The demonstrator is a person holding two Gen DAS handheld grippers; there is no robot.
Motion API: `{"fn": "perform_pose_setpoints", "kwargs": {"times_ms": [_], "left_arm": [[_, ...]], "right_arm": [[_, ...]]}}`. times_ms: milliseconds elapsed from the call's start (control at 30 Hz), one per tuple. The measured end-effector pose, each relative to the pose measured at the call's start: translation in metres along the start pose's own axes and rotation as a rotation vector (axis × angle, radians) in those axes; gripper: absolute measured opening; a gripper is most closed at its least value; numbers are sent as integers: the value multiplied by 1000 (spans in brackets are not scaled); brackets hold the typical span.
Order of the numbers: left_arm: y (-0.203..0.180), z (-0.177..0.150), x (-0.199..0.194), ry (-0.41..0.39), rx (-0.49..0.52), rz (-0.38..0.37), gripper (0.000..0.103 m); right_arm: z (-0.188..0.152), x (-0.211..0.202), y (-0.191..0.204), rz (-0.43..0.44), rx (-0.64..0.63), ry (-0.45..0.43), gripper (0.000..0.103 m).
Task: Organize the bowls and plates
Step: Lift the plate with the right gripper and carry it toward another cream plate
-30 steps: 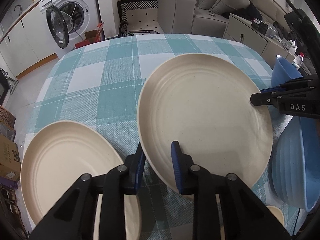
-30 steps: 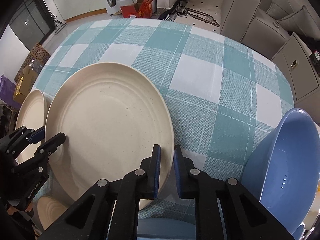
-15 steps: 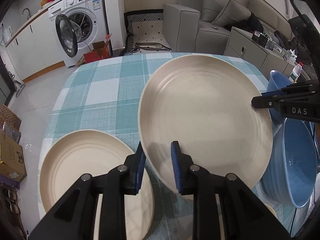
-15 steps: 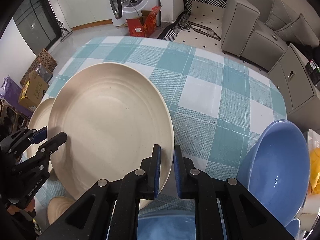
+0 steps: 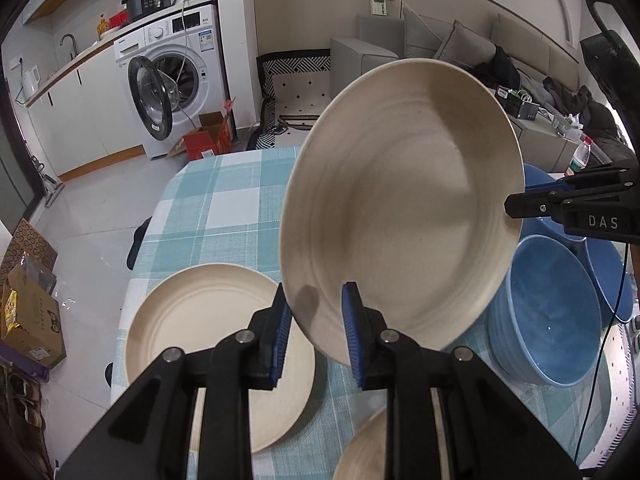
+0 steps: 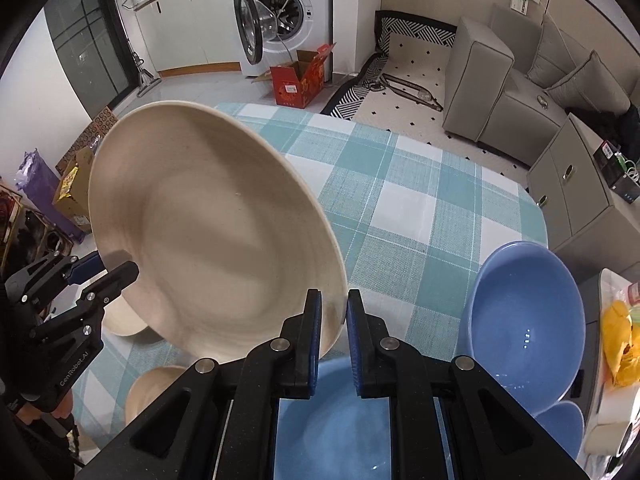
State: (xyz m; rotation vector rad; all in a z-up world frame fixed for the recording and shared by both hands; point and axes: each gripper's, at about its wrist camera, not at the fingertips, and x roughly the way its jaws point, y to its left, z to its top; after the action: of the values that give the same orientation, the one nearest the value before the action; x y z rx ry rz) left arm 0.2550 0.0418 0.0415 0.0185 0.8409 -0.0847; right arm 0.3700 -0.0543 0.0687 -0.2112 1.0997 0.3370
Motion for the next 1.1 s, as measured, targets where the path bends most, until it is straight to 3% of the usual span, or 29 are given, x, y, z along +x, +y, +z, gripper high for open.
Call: {"fn": "perform_pose_setpoints", "kwargs": {"times_ms": [333,1100], "left_arm": [[2,-16,-36,-49,-3,-5,23],[-5,-67,-79,-67,17,5,23]], "right_arm": [[-22,-45,19,2,-32,-54,13],[-93,-84,47,34,-55,-100,13]]}}
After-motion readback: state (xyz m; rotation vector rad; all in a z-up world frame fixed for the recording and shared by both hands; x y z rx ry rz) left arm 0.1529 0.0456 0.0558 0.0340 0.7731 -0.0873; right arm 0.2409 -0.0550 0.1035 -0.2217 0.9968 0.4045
